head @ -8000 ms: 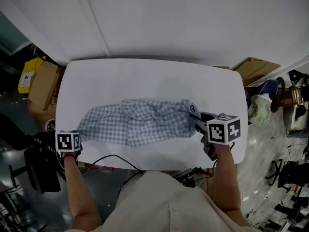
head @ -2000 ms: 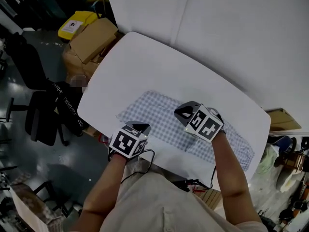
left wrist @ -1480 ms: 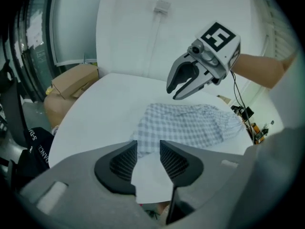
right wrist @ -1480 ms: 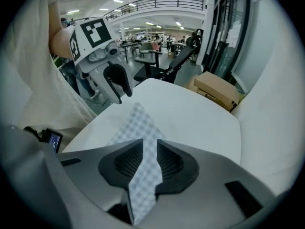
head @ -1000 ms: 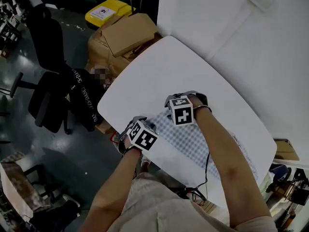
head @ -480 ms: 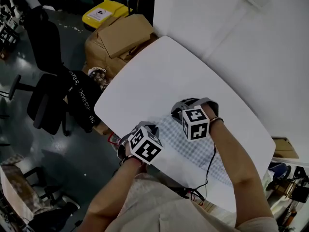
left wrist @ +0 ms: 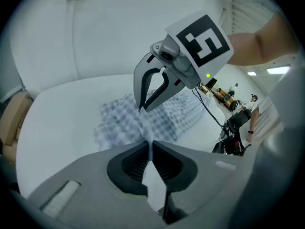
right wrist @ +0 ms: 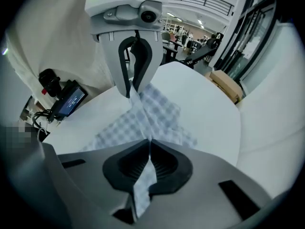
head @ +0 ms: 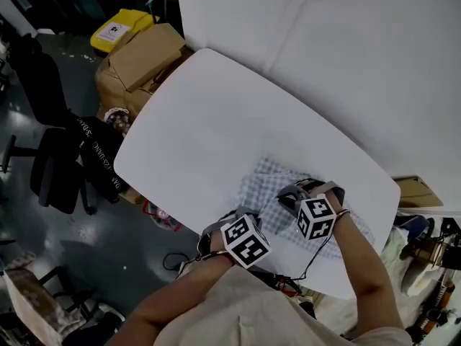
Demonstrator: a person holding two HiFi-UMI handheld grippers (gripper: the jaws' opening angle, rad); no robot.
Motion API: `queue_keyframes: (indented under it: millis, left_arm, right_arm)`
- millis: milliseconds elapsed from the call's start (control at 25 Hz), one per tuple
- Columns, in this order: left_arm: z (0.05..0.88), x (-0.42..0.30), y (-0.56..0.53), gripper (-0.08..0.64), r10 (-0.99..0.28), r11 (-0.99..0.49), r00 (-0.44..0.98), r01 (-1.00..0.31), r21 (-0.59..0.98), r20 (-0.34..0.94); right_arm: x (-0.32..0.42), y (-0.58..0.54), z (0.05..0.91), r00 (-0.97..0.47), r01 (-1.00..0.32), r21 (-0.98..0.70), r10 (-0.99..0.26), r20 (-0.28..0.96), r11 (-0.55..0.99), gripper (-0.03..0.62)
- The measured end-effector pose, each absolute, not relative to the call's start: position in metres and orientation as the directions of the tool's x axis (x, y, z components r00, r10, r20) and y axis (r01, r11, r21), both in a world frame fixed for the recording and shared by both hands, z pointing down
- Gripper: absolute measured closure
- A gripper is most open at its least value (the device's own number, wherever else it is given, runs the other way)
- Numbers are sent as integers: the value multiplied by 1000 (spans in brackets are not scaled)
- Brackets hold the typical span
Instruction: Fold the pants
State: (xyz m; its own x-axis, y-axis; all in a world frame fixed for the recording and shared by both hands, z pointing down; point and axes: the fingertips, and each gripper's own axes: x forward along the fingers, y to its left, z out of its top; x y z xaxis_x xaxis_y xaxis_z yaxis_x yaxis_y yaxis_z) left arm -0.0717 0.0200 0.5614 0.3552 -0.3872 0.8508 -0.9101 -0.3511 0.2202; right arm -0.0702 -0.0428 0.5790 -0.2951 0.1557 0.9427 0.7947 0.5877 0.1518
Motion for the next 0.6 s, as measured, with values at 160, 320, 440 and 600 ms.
queue_keyframes:
  millis: [160, 320, 440, 600]
  left_arm:
    - [589, -41, 20, 529, -340, -358, 381, -898, 256, 860]
    - [610, -15, 28, 483, -305, -297, 466, -875, 382, 830]
    - [596, -10, 37, 354, -358, -232, 516, -856, 461, 778]
    - [576, -38, 56, 353, -451, -150, 408, -911, 384, 794]
  right_arm:
    - [-40, -44, 601, -284, 771, 126, 160, 945, 624, 566]
    - [-16, -42, 616, -260, 727, 57, 198, 945, 684, 538]
    - [-7, -46, 609, -279, 697, 41, 219, 935, 715, 499]
    - [-24, -55, 579, -328, 745, 124, 198, 924, 656, 470]
